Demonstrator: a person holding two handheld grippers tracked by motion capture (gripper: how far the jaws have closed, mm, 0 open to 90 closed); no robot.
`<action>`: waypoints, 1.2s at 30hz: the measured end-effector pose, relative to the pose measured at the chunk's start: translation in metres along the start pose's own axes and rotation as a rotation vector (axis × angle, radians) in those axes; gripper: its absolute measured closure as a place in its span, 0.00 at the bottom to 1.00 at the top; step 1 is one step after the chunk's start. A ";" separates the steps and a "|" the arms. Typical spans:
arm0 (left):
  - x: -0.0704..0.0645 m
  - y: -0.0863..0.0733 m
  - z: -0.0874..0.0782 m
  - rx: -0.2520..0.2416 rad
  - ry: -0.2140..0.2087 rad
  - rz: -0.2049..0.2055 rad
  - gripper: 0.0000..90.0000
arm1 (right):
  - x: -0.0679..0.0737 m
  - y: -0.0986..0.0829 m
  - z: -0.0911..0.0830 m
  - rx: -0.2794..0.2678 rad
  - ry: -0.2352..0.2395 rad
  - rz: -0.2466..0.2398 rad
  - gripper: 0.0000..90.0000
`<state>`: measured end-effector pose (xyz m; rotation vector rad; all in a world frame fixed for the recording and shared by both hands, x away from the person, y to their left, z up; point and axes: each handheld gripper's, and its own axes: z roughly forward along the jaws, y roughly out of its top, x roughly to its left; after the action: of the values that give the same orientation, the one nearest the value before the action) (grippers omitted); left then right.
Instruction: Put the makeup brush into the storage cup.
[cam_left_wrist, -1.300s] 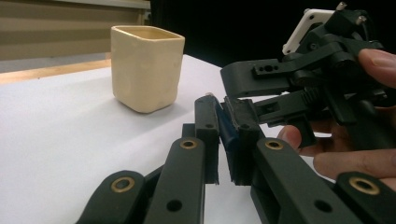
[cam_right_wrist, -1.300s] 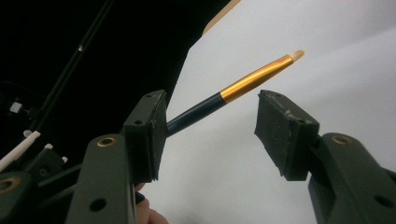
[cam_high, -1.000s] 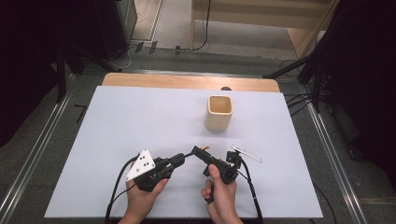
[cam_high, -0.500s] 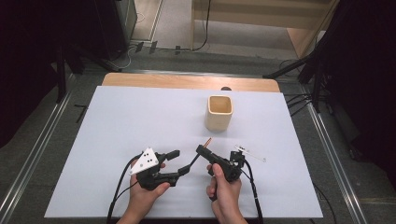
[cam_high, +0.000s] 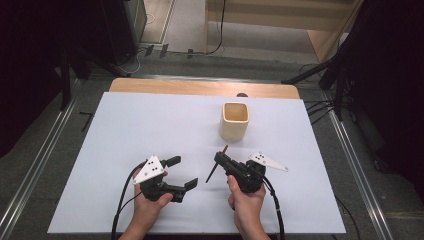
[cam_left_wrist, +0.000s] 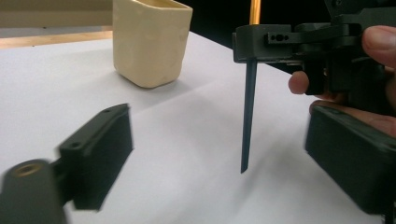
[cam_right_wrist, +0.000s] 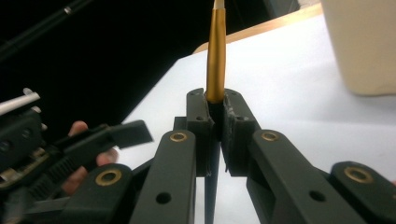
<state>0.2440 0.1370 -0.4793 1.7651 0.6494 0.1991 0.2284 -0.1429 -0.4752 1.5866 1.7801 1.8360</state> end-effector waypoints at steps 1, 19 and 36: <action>0.000 0.000 0.000 0.000 0.000 0.000 0.00 | 0.000 0.000 0.000 0.000 0.000 0.000 0.93; 0.019 0.001 -0.027 -0.009 0.085 0.016 0.00 | 0.004 0.012 -0.009 -0.004 -0.090 -0.190 0.93; 0.035 -0.003 -0.058 -0.026 0.166 0.008 0.00 | -0.002 0.024 -0.021 -0.026 -0.135 -0.271 0.93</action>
<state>0.2453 0.2043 -0.4717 1.7383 0.7552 0.3611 0.2268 -0.1649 -0.4522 1.3470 1.8007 1.5849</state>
